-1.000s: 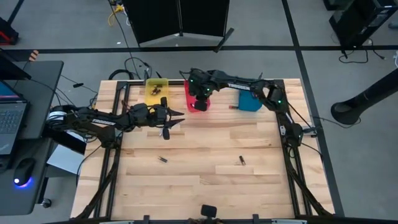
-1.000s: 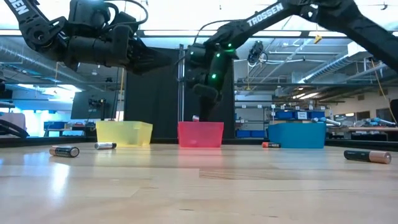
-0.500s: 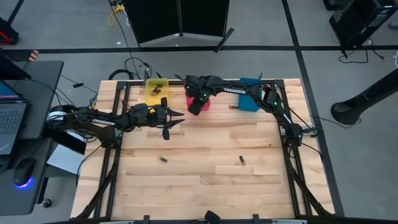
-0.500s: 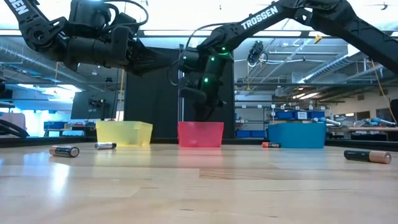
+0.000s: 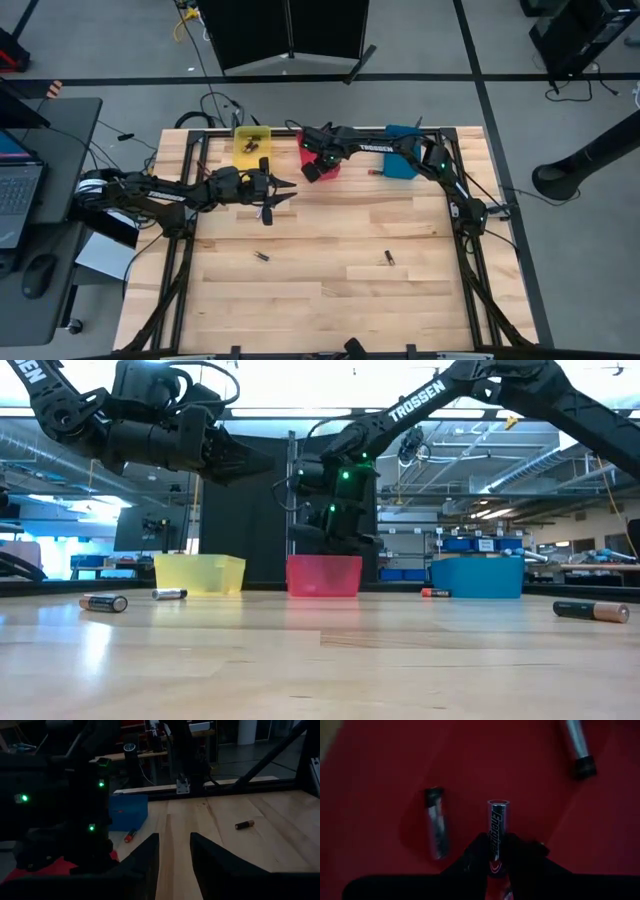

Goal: Sort batteries
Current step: Put the bottom silver battery into the red bin, then put the left brown battery into the yellow bin

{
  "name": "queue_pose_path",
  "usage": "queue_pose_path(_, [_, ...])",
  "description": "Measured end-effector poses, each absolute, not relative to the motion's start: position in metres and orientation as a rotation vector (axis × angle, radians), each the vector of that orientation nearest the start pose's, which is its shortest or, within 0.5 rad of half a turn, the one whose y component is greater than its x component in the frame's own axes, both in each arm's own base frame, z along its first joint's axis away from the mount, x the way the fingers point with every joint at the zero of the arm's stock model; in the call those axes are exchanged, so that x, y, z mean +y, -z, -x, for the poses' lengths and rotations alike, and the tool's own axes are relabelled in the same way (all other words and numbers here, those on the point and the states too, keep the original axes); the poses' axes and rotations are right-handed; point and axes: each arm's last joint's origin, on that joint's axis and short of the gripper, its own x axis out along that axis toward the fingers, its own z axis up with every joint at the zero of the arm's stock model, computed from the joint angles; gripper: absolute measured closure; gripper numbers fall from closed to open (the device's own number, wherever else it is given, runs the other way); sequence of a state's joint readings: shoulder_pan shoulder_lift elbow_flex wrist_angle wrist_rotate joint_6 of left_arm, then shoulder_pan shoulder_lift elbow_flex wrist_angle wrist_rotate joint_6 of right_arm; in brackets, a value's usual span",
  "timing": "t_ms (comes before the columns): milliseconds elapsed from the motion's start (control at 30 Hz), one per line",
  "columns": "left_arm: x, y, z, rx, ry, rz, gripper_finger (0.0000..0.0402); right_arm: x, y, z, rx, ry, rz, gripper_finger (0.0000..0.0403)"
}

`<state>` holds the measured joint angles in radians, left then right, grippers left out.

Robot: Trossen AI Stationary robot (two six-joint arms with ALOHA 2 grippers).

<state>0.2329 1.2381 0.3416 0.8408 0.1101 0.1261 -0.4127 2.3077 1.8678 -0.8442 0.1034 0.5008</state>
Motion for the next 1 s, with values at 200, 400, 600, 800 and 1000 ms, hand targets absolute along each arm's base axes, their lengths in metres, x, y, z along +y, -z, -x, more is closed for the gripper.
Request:
queue_pose_path(200, [0.05,-0.194,-0.224,0.062,-0.119,-0.116,0.0285,-0.196,-0.155,-0.428,1.154,0.769,-0.645,0.0334])
queue_pose_path(400, [0.05,-0.194,-0.224,0.062,-0.119,-0.116,0.0285,-0.196,-0.155,-0.428,1.16,0.755,-0.635,0.03])
queue_pose_path(600, [0.05,-0.194,-0.224,0.063,-0.119,-0.116,0.0285,-0.196,-0.156,-0.428,1.172,0.747,-0.588,0.027])
queue_pose_path(800, [0.05,-0.194,-0.224,0.064,-0.119,-0.116,0.0285,-0.189,-0.185,-0.429,1.178,0.702,-0.486,0.0247])
queue_pose_path(1000, [0.05,-0.193,-0.224,0.066,-0.119,-0.117,0.0285,-0.164,-0.249,-0.419,1.139,0.561,-0.308,0.0267])
